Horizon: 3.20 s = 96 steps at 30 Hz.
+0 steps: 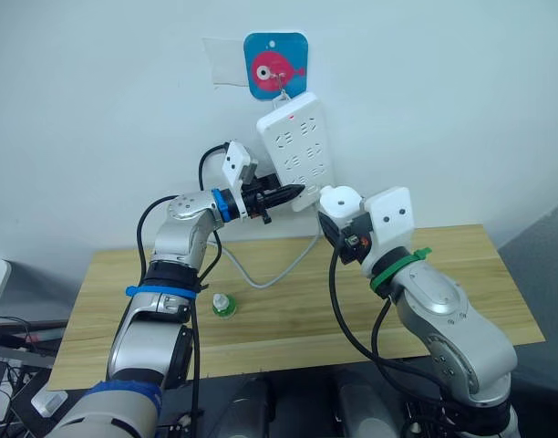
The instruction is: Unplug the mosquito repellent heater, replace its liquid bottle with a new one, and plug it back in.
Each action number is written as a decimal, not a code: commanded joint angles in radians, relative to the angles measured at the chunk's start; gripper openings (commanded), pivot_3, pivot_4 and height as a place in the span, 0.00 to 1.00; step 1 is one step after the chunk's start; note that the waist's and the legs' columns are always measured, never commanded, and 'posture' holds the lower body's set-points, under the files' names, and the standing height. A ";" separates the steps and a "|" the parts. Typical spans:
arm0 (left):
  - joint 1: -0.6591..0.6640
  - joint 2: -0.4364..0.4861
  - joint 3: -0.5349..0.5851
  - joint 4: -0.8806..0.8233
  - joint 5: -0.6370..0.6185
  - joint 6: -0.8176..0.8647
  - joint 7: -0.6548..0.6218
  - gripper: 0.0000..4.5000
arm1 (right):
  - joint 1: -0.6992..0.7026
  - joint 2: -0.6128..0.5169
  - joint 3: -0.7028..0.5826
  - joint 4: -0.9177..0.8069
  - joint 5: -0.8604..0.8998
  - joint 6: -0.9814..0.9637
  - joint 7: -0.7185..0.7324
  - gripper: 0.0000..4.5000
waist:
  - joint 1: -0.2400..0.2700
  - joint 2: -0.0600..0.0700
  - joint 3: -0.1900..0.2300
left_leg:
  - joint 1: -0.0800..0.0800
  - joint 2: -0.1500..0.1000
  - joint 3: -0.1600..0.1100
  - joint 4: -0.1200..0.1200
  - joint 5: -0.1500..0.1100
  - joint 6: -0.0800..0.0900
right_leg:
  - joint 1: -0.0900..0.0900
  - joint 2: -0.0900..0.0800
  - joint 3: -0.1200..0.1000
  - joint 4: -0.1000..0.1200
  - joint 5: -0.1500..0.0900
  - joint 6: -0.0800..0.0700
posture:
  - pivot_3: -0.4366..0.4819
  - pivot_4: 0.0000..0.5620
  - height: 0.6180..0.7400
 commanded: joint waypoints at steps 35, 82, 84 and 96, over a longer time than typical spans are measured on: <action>0.628 -0.090 -0.202 -0.955 -0.037 0.135 0.352 0.99 | 0.037 0.343 -0.634 0.205 1.435 -0.097 -0.780 0.65 | -0.020 0.010 0.009 | -0.007 0.003 0.017 -0.014 0.003 0.005 | -0.017 -0.002 0.010 0.000 0.004 -0.008 | 0.25 0.49 1.00; 0.525 -0.141 -0.257 -0.718 0.040 -0.050 0.297 0.50 | 0.182 -0.157 -0.258 0.151 1.738 -0.517 -0.728 0.94 | -0.025 0.002 0.019 | -0.008 0.004 0.017 -0.014 0.003 0.005 | -0.017 0.004 0.012 -0.001 0.004 -0.007 | 0.21 0.50 1.00; 0.508 -0.108 -0.248 -0.695 0.019 -0.068 0.235 0.50 | 0.174 -0.228 -0.300 0.200 1.784 -0.443 -0.637 1.00 | -0.024 0.002 0.020 | -0.008 0.004 0.017 -0.013 0.003 0.005 | -0.017 0.005 0.011 0.000 0.004 -0.007 | 0.20 0.49 1.00; 0.447 0.019 -0.250 -0.654 -0.064 -0.160 -0.110 0.50 | -0.089 -0.594 -0.388 0.851 1.792 0.314 0.052 1.00 | -0.019 0.001 0.028 | -0.009 0.008 0.020 -0.010 0.002 0.006 | -0.017 0.008 0.011 -0.001 0.006 -0.009 | 0.22 0.51 1.00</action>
